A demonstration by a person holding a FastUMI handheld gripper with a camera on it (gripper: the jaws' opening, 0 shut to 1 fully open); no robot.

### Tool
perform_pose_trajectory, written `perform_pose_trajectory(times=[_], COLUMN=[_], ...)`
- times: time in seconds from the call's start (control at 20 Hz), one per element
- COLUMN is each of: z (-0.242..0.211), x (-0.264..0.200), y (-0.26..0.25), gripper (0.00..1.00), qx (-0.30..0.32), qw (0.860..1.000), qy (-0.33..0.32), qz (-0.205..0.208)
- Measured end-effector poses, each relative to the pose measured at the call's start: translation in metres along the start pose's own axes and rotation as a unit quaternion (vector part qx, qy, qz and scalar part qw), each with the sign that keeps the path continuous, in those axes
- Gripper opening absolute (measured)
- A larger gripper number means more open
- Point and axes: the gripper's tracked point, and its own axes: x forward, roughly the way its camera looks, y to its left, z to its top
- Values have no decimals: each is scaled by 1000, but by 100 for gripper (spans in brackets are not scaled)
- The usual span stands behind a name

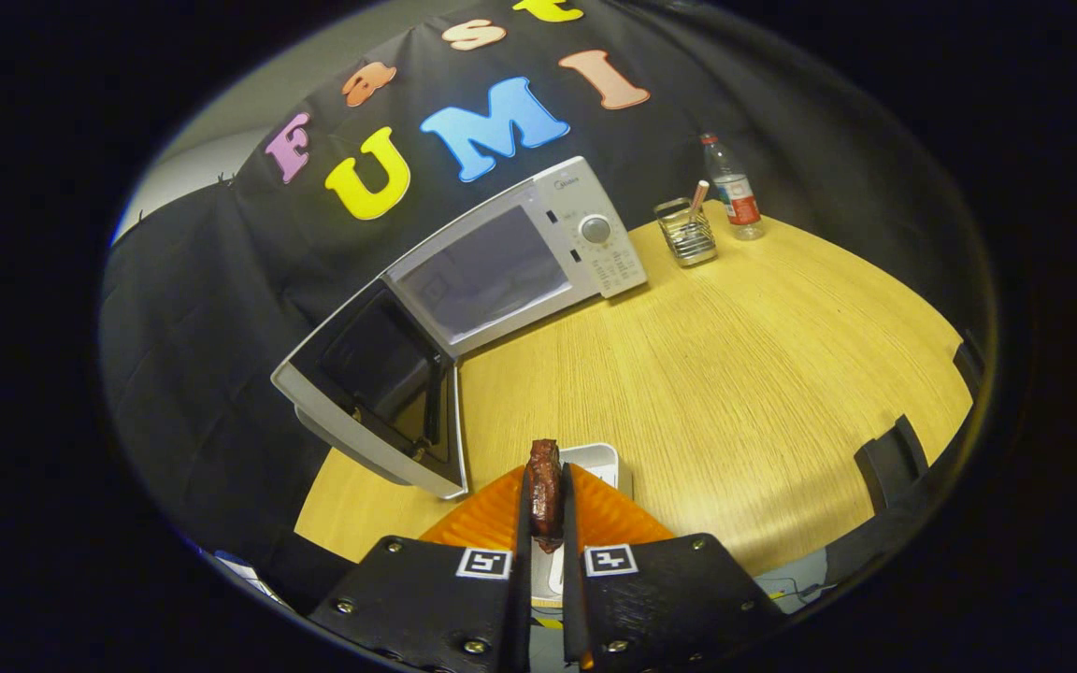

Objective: Open the microwave, put the food inside, and close the microwave door.

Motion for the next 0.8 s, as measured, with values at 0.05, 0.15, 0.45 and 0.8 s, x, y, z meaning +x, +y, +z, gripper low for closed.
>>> perform_pose_trajectory(times=[0.05, 0.15, 0.45, 0.8], z=[7, 25, 89, 144], x=[2, 5, 26, 77], y=[4, 13, 46, 72], gripper=[14, 14, 14, 14], qx=[-8, -9, 11, 4], qw=[1000, 1000, 998, 996], qy=[-4, -12, -40, -66], qz=[0, 8, 43, 62])
